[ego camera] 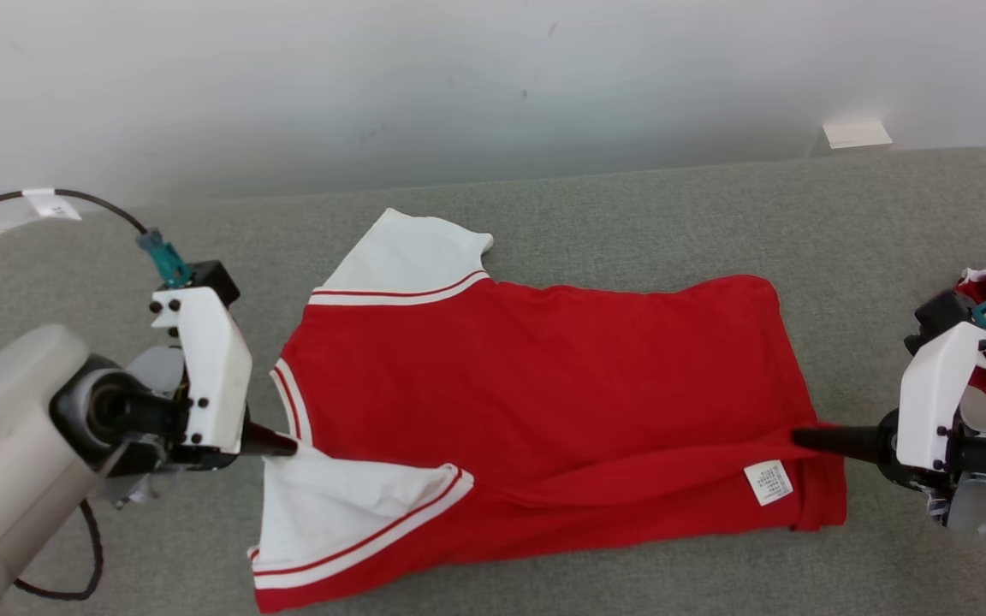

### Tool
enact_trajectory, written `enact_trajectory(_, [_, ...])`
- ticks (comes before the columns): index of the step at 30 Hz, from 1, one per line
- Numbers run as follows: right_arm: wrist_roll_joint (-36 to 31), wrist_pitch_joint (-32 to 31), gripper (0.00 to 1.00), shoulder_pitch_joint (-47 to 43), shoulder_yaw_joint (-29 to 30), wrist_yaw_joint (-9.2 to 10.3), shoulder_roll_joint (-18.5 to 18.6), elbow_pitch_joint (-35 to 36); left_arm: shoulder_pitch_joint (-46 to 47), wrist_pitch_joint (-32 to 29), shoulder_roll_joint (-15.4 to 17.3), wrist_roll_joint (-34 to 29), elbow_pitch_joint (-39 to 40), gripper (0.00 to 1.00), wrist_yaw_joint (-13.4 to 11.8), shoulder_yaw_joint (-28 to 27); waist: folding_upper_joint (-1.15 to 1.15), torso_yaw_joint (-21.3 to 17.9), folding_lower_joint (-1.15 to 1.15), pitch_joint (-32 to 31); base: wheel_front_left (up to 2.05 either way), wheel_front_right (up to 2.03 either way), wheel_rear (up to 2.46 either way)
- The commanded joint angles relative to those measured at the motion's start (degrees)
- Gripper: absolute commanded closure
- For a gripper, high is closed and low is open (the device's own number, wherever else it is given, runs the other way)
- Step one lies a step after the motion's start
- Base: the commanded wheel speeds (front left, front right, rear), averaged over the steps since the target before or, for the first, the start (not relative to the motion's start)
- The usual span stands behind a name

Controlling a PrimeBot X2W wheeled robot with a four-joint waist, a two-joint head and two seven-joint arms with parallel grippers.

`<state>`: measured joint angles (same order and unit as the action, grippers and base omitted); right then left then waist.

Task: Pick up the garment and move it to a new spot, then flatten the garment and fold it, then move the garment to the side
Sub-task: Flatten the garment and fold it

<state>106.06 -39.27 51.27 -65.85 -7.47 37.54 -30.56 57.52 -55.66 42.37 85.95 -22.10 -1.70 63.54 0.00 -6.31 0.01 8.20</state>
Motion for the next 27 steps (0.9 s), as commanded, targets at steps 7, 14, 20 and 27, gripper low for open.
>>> enact_trajectory(7, [0.0,1.9,0.0,2.7,-1.9,-0.01,-4.1,-6.9,0.6,5.7,-3.9,-2.9,-9.0,0.0,2.9,-0.3,0.0,-0.4,-0.01,-1.3,0.0,0.0,0.0])
enact_trajectory(14, [0.5,10.1,0.0,0.7,0.5,-0.01,-3.6,-8.0,0.7,20.3,-5.5,-9.6,-12.1,0.0,7.7,-0.8,0.0,0.6,-0.01,-5.1,0.0,0.0,0.0])
enact_trajectory(20, [-5.5,27.5,0.0,-3.8,4.3,-0.01,1.0,1.3,-2.2,37.6,-5.3,-14.3,-11.1,0.0,8.6,-2.9,0.0,1.5,-0.01,-8.1,0.0,0.0,0.0])
enact_trajectory(27, [-14.8,53.0,0.0,-9.8,8.8,-0.01,3.3,3.9,-8.2,58.5,-3.8,-19.4,-5.6,0.0,3.0,-6.6,0.0,2.2,-0.01,-9.5,0.0,0.0,0.0])
